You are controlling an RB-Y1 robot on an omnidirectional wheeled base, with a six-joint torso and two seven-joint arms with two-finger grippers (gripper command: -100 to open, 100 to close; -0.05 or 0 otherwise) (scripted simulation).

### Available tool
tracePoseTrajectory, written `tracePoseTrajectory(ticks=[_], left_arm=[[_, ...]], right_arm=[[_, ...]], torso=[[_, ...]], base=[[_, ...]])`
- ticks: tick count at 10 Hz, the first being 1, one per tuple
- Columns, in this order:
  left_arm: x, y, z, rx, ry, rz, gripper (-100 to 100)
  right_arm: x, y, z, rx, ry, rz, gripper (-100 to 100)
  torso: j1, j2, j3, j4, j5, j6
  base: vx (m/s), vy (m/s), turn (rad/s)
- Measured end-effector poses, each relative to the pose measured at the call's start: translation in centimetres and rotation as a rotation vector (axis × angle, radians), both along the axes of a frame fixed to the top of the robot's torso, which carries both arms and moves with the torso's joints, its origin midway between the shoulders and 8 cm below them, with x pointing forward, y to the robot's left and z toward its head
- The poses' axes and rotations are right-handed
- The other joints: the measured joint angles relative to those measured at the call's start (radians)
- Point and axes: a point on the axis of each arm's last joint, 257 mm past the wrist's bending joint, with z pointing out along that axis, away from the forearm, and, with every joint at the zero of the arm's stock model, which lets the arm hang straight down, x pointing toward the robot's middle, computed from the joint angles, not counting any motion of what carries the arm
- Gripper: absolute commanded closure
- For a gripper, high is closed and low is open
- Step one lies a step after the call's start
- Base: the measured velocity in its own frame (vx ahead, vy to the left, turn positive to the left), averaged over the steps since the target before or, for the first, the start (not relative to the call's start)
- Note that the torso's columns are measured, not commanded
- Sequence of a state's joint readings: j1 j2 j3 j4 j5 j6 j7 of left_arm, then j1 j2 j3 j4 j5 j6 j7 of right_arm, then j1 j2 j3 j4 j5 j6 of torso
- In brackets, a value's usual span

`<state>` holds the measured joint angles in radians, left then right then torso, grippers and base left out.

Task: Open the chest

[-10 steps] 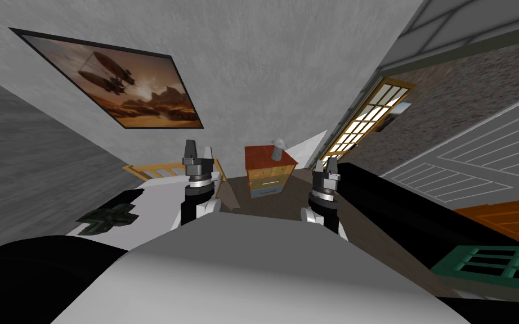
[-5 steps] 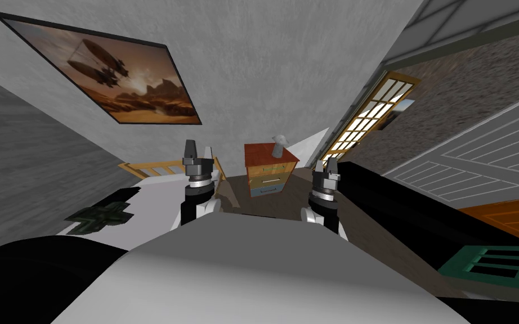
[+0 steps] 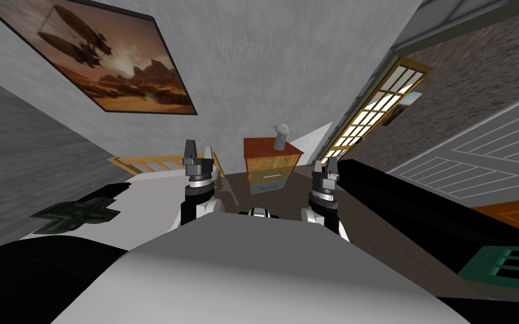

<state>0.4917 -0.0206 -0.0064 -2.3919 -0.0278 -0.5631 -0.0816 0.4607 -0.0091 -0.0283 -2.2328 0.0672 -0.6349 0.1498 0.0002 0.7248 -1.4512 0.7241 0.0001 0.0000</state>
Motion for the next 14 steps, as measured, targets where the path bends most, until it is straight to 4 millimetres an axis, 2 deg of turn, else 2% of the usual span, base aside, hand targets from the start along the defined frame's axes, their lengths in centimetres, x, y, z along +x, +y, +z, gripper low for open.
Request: tracePoseTrajectory(ticks=[5, 14], left_arm=[[0.0, 0.0, 0.0, 0.000, 0.000, 0.000, 0], [0.0, 0.0, 0.0, 0.000, 0.000, 0.000, 0]], right_arm=[[1.2, 1.0, -1.6, -0.169, 0.024, -0.047, -100], [2.7, 1.1, -4.7, -0.373, 0.030, -0.191, -100]], torso=[[0.000, 0.014, -0.024, 0.014, 0.000, 0.000], [-0.001, 0.013, -0.025, 0.014, 0.000, 0.000]], base=[[0.035, 0.028, -0.007], [0.037, 0.025, -0.003]])
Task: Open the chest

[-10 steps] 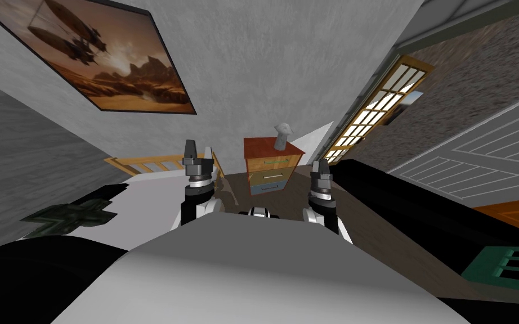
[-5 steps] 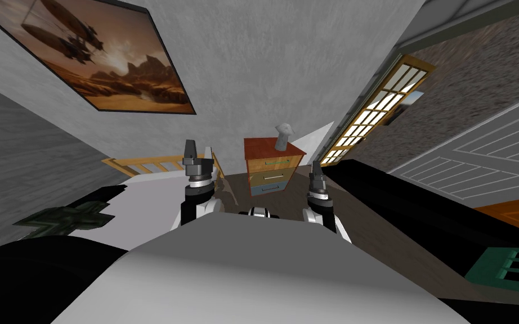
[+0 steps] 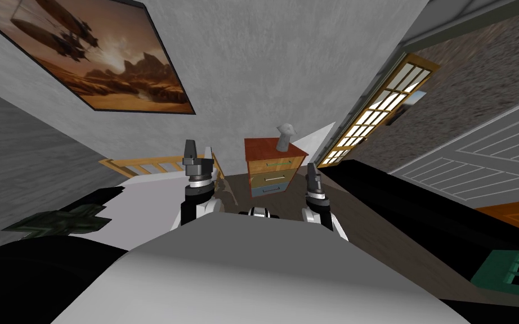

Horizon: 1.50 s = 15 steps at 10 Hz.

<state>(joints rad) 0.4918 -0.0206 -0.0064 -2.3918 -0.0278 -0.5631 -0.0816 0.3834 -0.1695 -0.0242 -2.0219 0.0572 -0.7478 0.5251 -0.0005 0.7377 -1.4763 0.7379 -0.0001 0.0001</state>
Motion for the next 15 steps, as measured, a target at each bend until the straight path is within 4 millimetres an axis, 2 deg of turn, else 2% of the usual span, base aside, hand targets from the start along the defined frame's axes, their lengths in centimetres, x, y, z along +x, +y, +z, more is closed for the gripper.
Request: tracePoseTrajectory(ticks=[4, 15], left_arm=[[0.0, 0.0, 0.0, 0.000, 0.000, 0.000, 0], [0.0, 0.0, 0.0, 0.000, 0.000, 0.000, 0]], right_arm=[[0.4, 0.0, -0.8, -0.072, -0.007, -0.064, -100], [1.5, -0.4, -4.5, -0.275, -0.025, -0.247, -100]], torso=[[0.000, 0.001, 0.001, 0.000, 0.000, 0.000], [0.001, 0.000, 0.000, 0.000, 0.000, 0.000]], base=[[0.032, 0.021, 0.001], [0.039, 0.020, 0.005]])
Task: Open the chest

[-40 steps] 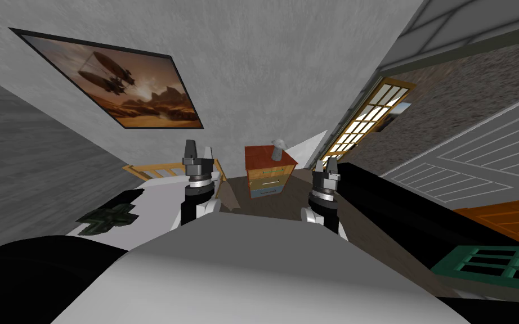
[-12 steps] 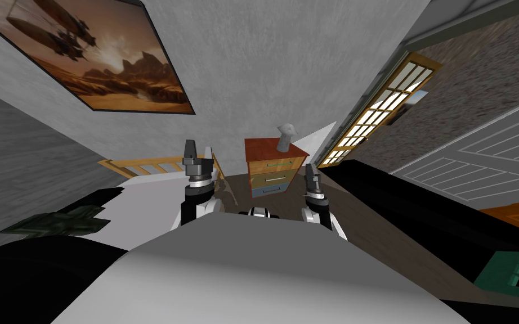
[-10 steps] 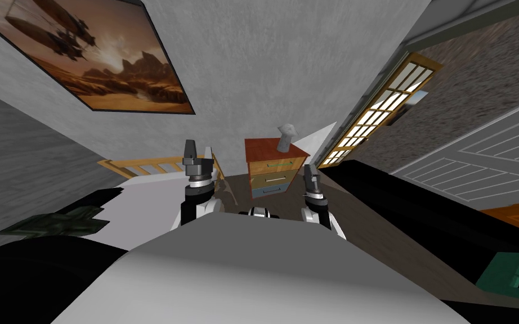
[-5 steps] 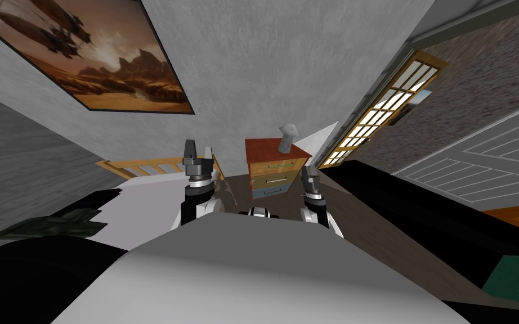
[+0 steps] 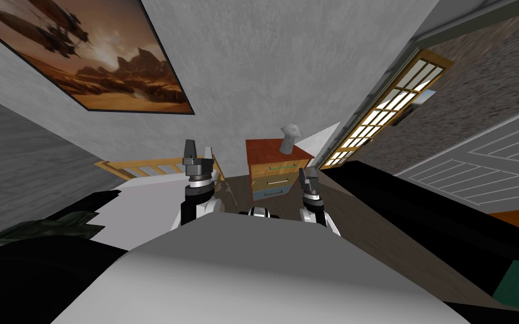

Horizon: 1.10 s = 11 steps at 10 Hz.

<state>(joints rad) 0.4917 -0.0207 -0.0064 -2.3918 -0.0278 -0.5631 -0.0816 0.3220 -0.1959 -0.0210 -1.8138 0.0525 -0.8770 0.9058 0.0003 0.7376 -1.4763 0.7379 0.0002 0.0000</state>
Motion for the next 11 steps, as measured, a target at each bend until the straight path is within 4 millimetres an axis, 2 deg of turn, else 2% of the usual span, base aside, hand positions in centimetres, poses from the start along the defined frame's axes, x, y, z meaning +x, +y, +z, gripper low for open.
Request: tracePoseTrajectory(ticks=[11], left_arm=[[0.0, 0.0, 0.0, 0.000, 0.000, 0.000, 0]], right_arm=[[0.8, -0.5, -4.1, -0.204, -0.017, -0.197, -100]], torso=[[0.000, 0.000, 0.000, 0.000, 0.000, 0.000]], base=[[0.043, 0.016, 0.014]])
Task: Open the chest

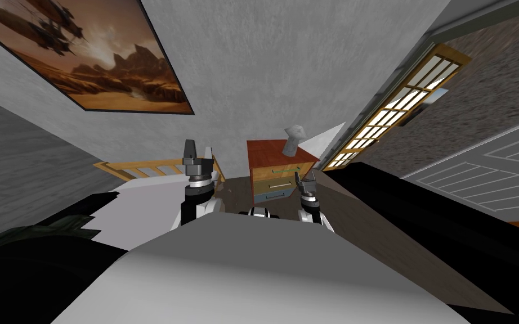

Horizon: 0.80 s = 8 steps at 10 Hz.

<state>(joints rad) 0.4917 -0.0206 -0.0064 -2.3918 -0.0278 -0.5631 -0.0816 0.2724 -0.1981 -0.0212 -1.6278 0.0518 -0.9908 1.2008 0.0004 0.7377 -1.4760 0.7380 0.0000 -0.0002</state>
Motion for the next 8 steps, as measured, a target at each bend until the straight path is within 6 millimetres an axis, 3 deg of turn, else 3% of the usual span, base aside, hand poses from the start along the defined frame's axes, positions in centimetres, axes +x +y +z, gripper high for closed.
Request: tracePoseTrajectory(ticks=[8], left_arm=[[0.0, 0.0, 0.0, 0.000, 0.000, 0.000, 0]], right_arm=[[-0.1, -0.2, -2.6, -0.154, -0.015, -0.148, -100]], torso=[[-0.001, 0.001, 0.000, 0.000, 0.000, 0.000]], base=[[0.040, 0.006, 0.020]])
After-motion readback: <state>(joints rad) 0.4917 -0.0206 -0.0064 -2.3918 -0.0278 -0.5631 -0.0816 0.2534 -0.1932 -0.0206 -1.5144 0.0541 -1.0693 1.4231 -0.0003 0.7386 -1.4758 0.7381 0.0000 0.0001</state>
